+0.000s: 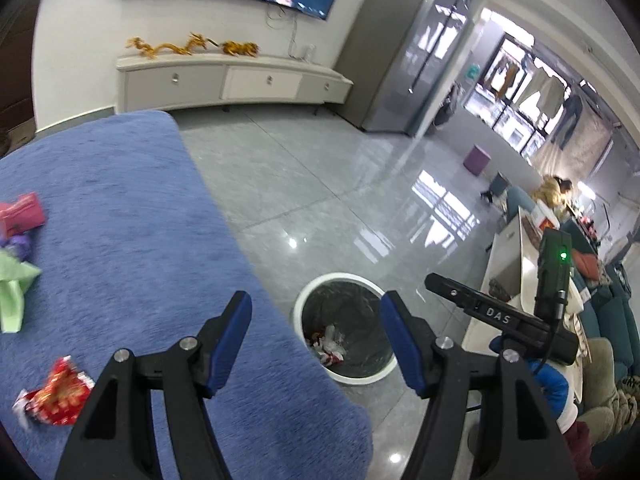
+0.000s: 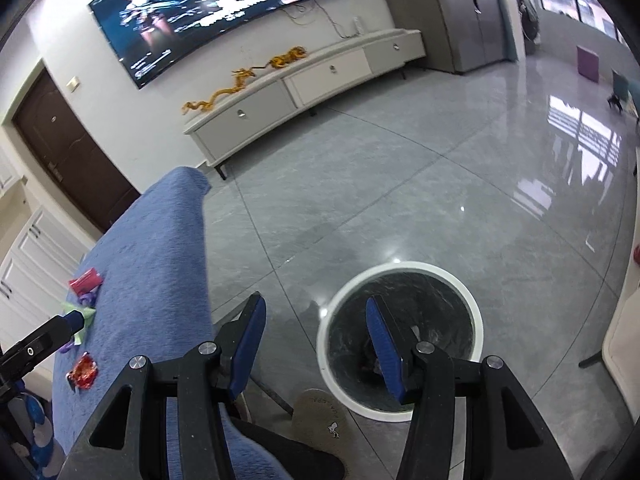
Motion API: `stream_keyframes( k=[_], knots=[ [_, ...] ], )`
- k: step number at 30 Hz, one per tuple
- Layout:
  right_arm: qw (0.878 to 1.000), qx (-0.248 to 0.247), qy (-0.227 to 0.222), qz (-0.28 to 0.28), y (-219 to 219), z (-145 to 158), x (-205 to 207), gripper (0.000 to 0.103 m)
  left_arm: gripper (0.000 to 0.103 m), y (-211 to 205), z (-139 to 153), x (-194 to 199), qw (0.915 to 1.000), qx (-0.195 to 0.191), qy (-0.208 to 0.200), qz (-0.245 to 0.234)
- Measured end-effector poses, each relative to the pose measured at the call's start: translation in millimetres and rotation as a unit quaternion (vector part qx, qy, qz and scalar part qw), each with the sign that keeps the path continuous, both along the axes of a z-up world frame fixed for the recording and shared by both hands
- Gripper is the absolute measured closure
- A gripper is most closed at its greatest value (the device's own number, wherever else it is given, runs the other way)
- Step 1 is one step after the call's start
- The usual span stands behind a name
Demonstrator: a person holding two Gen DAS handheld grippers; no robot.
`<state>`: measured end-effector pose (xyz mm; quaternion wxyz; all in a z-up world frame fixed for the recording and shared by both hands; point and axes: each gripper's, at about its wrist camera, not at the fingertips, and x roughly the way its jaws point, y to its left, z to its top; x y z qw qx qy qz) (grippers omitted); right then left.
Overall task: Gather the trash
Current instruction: 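Move both open tools back toward the rug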
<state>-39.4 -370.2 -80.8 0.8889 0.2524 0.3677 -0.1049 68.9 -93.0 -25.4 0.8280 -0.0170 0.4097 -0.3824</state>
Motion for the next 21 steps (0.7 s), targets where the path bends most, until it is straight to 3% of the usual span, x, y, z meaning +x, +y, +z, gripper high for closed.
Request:
stream_keyframes(
  k=[11, 15, 21],
  knots=[
    [0.996, -0.045, -0.032, 0.065, 54.5, 46.8, 8.6, 0.053, 0.038, 96.0, 16.5, -7.5, 0.9951, -0.048, -0.018, 0.085],
    [0.993, -0.061, -0.052, 0.092, 79.2, 67.6, 10.6, 0.053, 0.038, 139.2, 23.0, -8.9, 0.9899, -0.062, -0.031, 0.123],
    [0.985, -0.08, -0.077, 0.135, 118.0, 89.2, 16.4, 0.052, 0.038, 222.1, 26.3, -7.1, 0.9741, -0.07, -0.052, 0.209]
  ],
)
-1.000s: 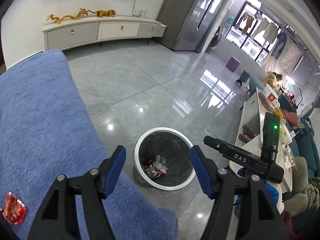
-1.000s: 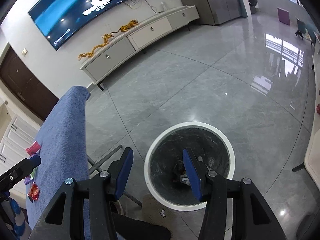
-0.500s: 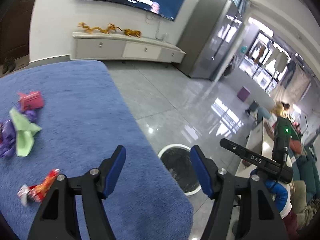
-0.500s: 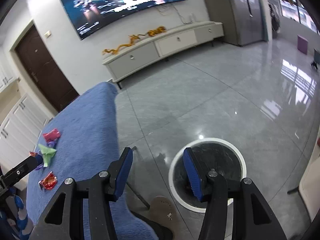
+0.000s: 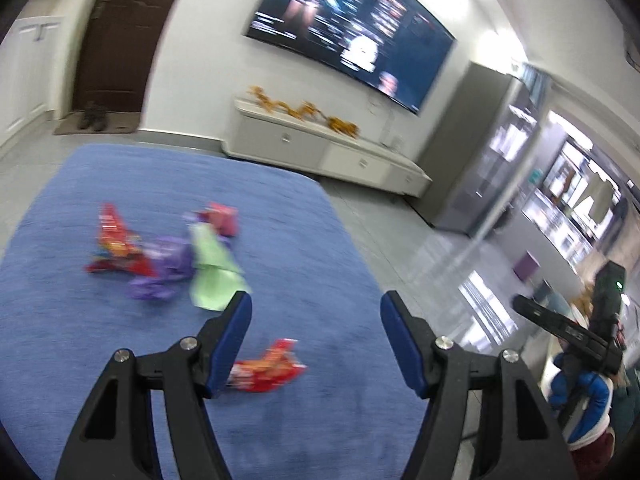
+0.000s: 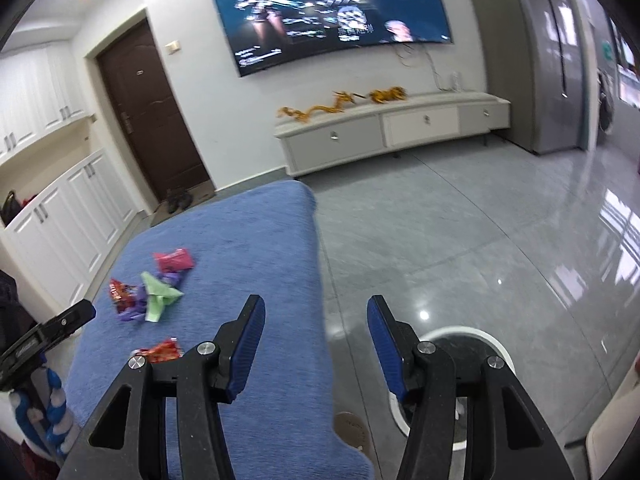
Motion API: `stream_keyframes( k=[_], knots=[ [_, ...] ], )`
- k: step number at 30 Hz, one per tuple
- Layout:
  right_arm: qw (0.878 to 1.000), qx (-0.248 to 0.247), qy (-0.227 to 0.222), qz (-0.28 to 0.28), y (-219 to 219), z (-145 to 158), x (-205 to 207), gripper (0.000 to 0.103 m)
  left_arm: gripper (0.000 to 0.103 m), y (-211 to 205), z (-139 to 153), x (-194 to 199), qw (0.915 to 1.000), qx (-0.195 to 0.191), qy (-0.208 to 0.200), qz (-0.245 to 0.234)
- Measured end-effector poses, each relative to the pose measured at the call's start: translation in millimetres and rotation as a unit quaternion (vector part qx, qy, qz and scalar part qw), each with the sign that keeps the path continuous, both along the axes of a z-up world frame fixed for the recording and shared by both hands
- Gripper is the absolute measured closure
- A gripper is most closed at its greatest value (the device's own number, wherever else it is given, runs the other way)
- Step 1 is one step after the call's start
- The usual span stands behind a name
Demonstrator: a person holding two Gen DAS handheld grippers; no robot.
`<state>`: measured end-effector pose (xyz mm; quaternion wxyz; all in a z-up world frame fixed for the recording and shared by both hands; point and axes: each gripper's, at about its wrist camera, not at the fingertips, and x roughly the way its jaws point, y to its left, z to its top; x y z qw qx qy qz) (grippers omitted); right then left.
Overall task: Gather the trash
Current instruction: 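Move both open tools back toward the rug, then grasp the purple wrapper with the left tool while the right tool grasps the green wrapper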
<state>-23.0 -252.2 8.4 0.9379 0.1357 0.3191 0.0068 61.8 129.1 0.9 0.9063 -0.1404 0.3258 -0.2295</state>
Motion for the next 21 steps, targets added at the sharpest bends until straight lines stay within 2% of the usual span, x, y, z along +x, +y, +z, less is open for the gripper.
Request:
stream_keyframes(
  k=[6, 10, 14, 18, 21],
  knots=[
    [0.999, -0.011, -0.001, 0.037, 30.0, 3.3, 6.1, 0.051, 0.038, 72.5, -17.9, 4.7, 0.9967, -0.004, 0.014, 0.08],
    [0.998, -0.012, 0.006, 0.057, 46.0, 0.3, 16.9, 0.051, 0.038, 99.6, -32.5, 9.2, 0.9935, -0.012, 0.026, 0.11],
    [0.996, -0.007, 0.014, 0.084, 60.5, -6.2, 32.1, 0.051, 0.038, 102.8, -39.0, 15.3, 0.9951, -0.005, 0.023, 0.096],
    [0.991, 0.002, 0.025, 0.134, 80.9, -17.8, 48.7, 0.051, 0.039, 79.4, -35.8, 26.0, 0.9981, 0.031, 0.008, 0.052],
    [0.986, 0.003, 0.037, 0.165, 95.3, -28.9, 58.4, 0.051, 0.046, 57.8, -36.0, 42.4, 0.9979, 0.063, 0.0, 0.017]
  ],
)
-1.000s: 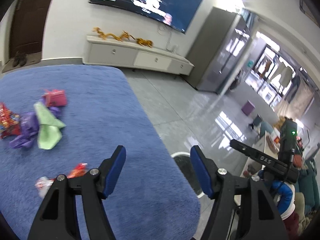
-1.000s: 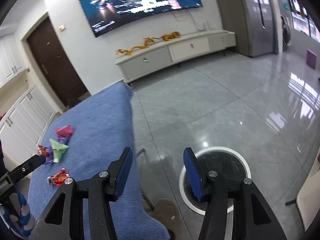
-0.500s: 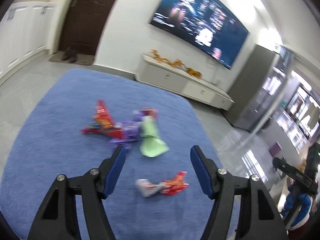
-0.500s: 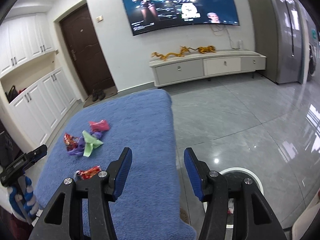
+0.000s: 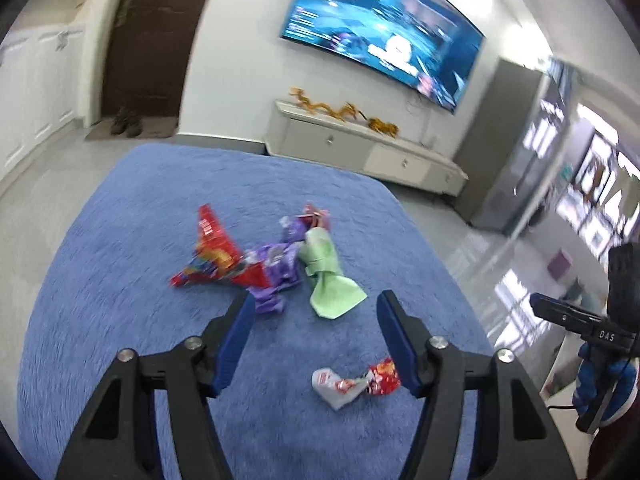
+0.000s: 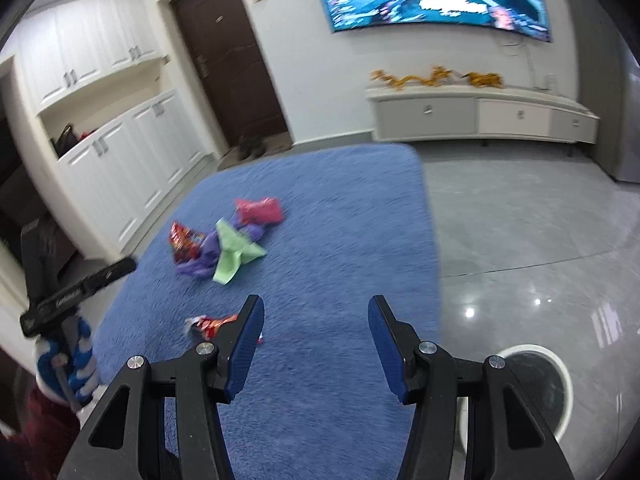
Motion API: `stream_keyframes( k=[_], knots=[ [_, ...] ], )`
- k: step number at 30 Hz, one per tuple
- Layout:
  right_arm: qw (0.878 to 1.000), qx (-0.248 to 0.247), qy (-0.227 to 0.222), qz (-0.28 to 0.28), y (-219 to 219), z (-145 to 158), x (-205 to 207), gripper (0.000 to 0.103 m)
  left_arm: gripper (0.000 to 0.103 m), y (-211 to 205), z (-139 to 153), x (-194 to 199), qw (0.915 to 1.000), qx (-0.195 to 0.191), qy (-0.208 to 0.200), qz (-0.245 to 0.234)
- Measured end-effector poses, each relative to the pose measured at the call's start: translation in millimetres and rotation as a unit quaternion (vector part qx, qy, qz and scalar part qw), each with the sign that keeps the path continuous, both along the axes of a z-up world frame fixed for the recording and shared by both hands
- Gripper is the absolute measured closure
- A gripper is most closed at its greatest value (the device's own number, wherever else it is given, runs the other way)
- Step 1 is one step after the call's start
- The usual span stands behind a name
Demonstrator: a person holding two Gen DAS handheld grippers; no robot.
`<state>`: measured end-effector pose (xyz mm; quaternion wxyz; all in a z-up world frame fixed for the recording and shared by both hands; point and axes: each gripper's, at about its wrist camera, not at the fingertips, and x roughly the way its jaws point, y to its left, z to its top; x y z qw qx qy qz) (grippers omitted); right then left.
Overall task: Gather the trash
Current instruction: 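Grasp the purple wrapper with the left tool while the right tool grasps the green wrapper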
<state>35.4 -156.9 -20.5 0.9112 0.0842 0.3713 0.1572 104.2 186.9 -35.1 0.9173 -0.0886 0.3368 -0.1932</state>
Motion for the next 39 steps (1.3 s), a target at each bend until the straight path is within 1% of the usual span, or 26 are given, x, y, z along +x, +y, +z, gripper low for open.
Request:
stream_keyframes(
  k=[2, 4, 8, 12, 16, 19, 22, 24, 29, 34, 39],
  knots=[
    [1.0, 0.001, 0.01, 0.017, 9.1, -9.0, 8.4, 0.051, 0.054, -9.9, -2.6, 14.2, 0.9999, 0.011, 0.005, -0.012],
    [0.999, 0.002, 0.018, 0.03, 15.7, -16.8, 16.4, 0.051, 0.058, -17.9, -7.5, 30.8, 0.9996, 0.017, 0.015, -0.019],
    [0.998, 0.007, 0.03, 0.046, 21.7, -28.2, 31.3, 0.051, 0.061, -26.2, -19.3, 62.8, 0.9991, 0.025, 0.031, -0.017],
    [0.998, 0.011, 0.04, 0.053, 23.7, -36.0, 47.2, 0.051, 0.062, -28.4, -31.5, 91.1, 0.9986, 0.033, 0.042, -0.001],
    [0.997, 0.01, 0.045, 0.067, 31.1, -40.1, 64.0, 0.051, 0.067, -30.5, -52.7, 112.9, 0.9964, 0.054, 0.066, 0.006],
    [0.995, 0.008, 0.046, 0.085, 41.1, -41.5, 78.1, 0.051, 0.068, -31.5, -63.7, 121.0, 0.9949, 0.071, 0.072, 0.008],
    [0.993, 0.006, 0.047, 0.107, 56.9, -43.5, 93.7, 0.051, 0.068, -29.4, -73.7, 127.8, 0.994, 0.07, 0.083, 0.005],
    [0.991, 0.005, 0.048, 0.123, 69.5, -46.2, 103.7, 0.051, 0.068, -28.3, -75.3, 128.4, 0.9945, 0.066, 0.081, 0.002],
    [0.986, -0.001, 0.056, 0.154, 99.2, -57.1, 130.7, 0.051, 0.068, -31.6, -77.6, 128.2, 0.9948, 0.076, 0.068, -0.007],
    [0.983, -0.013, 0.057, 0.175, 123.5, -62.5, 152.0, 0.051, 0.069, -27.1, -79.9, 127.7, 0.9955, 0.064, 0.068, -0.011],
    [0.979, -0.015, 0.066, 0.191, 137.1, -73.2, 167.8, 0.052, 0.069, -21.3, -81.7, 123.7, 0.996, 0.059, 0.066, -0.013]
  ],
)
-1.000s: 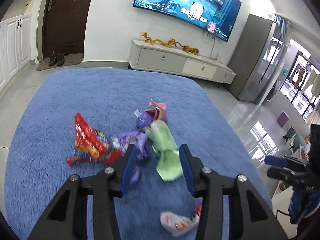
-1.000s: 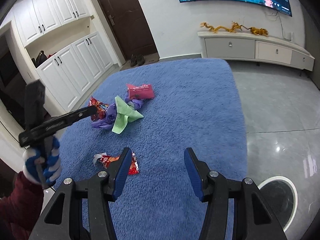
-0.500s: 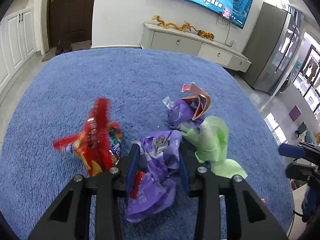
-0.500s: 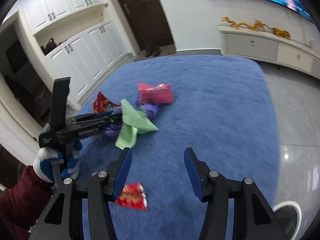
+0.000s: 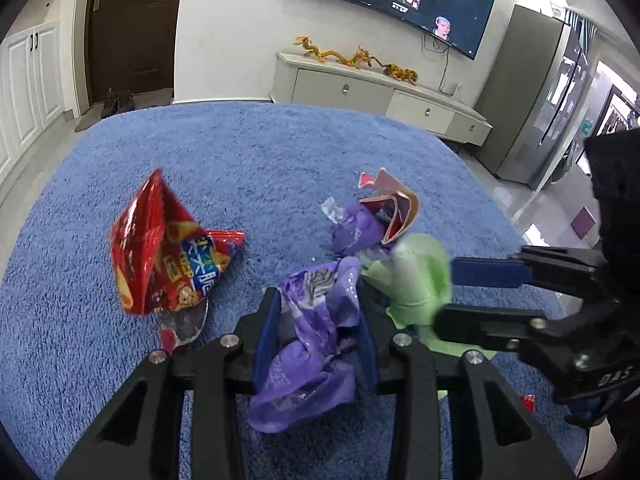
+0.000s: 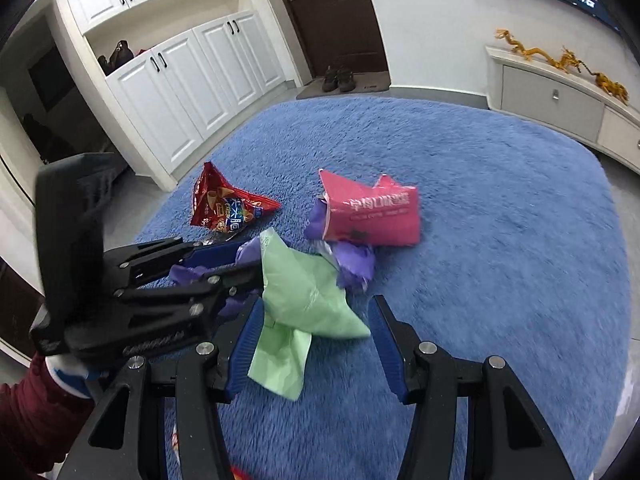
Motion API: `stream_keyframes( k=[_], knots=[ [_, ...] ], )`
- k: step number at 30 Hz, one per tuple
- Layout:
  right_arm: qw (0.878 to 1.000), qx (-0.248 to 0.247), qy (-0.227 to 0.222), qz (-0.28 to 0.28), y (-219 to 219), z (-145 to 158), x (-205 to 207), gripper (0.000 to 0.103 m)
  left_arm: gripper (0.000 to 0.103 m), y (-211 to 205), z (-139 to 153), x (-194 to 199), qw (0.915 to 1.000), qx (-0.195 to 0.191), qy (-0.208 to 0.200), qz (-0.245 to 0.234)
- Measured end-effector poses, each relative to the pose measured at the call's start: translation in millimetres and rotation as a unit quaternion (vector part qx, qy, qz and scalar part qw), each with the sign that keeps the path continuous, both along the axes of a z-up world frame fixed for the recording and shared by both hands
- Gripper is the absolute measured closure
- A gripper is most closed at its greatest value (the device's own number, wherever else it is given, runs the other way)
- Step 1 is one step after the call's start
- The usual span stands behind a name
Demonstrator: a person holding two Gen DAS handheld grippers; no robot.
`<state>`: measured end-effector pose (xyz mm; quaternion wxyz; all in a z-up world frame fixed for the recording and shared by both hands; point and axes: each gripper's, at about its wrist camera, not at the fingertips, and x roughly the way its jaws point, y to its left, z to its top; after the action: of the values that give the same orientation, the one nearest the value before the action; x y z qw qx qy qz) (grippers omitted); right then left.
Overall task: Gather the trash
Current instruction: 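Grasp the purple wrapper with the left tool while the right tool grasps the green wrapper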
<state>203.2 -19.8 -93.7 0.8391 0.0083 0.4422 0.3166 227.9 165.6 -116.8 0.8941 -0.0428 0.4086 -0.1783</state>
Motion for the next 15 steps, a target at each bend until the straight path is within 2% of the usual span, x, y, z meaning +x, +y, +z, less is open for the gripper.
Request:
stream_keyframes(
  k=[1, 3, 9, 15],
  knots=[
    [1.0, 0.003, 0.001, 0.005, 1.4, -1.0, 1.0, 0.054, 0.07, 0.7, -0.3, -0.4, 1.0, -0.002, 0.0, 0.0],
    [1.0, 0.01, 0.003, 0.014, 3.7, -3.0, 4.0, 0.069, 0.071, 3.3, 1.1, -4.5, 1.0, -0.003, -0.001, -0.001],
    [0.999, -0.001, -0.01, 0.035, 10.5, -0.1, -5.6, 0.076, 0.075, 3.5, 7.1, -10.7, 0.9999, -0.004, -0.009, -0.003],
    [0.999, 0.019, -0.024, 0.024, -1.4, 10.4, -19.9, 0.077, 0.077, 11.4, 27.2, -28.8, 0.9991, -0.032, -0.028, -0.005]
  ],
)
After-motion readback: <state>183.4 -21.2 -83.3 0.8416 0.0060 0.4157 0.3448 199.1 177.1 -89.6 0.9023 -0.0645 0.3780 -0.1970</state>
